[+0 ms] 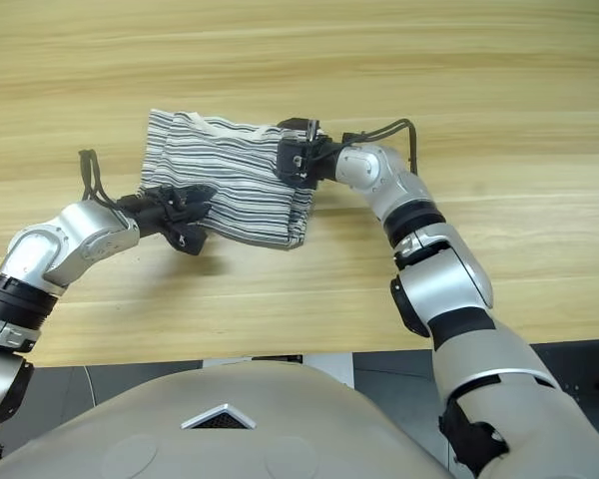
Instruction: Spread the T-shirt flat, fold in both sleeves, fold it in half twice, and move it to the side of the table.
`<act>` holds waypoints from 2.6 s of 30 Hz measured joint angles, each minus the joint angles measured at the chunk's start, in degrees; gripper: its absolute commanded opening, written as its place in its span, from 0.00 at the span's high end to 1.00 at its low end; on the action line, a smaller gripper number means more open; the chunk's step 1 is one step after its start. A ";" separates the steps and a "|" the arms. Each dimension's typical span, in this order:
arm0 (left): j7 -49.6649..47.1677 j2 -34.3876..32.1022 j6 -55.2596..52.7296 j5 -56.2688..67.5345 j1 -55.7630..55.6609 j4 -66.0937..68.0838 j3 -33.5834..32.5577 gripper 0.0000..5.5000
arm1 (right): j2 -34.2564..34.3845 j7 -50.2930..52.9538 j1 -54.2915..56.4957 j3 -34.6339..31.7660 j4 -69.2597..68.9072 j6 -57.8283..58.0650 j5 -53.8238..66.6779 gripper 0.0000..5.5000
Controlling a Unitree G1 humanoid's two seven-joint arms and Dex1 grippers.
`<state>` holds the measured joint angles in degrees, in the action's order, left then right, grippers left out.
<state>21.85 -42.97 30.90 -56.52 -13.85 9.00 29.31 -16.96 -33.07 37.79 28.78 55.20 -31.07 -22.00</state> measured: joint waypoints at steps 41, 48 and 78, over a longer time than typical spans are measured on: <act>-39.66 -24.07 17.26 20.60 -3.74 12.35 17.16 0.38 | -29.29 -35.73 -35.10 -21.83 -63.75 41.11 35.58 0.09; -0.87 -44.76 5.66 53.11 15.00 -17.10 21.00 0.35 | -31.67 -36.02 -26.85 -12.66 -46.57 3.18 15.40 0.09; 14.91 -15.81 2.56 43.87 23.74 -17.96 -0.25 0.35 | -24.39 -24.20 -24.34 -2.23 -33.04 -20.45 14.64 0.09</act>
<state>36.76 -58.79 33.46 -12.65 9.89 -8.96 29.06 -41.35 -57.27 13.45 26.54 22.16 -51.52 -7.36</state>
